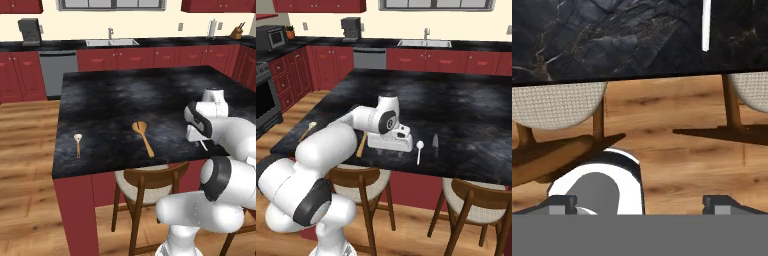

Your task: Pick up the metallic utensils from the counter and place them in the open drawer. Make sure not to pick up any wooden utensils.

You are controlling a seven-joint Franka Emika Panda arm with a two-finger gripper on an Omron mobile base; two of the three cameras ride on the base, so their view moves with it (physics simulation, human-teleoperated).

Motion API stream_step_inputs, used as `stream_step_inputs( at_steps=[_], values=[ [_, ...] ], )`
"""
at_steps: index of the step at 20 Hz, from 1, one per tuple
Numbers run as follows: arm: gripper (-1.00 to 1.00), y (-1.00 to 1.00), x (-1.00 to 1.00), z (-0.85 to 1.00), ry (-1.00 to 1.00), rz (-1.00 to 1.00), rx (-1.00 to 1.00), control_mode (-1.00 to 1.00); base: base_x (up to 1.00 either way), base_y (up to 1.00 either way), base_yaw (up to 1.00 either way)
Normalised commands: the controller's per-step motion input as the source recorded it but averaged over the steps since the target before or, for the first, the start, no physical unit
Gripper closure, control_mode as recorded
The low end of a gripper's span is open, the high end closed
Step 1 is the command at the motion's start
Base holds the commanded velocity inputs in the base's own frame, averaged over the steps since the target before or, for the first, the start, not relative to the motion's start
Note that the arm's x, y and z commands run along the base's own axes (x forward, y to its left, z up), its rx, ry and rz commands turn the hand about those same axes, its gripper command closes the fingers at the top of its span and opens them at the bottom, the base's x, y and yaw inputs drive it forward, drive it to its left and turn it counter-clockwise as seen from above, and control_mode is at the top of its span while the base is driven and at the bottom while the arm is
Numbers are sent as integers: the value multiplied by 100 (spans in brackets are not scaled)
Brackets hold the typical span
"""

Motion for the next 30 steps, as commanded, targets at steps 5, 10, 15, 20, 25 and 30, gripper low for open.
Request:
stream_step_inputs(
  at_steps=[5, 10, 15, 20, 25, 30],
  values=[
    [-100, -44, 39, -26, 0, 0, 0, -100, 0, 0, 0],
    [-100, -28, 39, -24, 0, 0, 2, -100, 0, 0, 0],
    [-100, -23, 37, -39, 0, 0, 2, -100, 0, 0, 0],
    [-100, -12, 41, -44, 0, 0, 0, -100, 0, 0, 0],
    [-100, -13, 56, -36, 0, 0, 0, -100, 0, 0, 0],
    [-100, -17, 59, -34, 0, 0, 0, -100, 0, 0, 0]
  ],
)
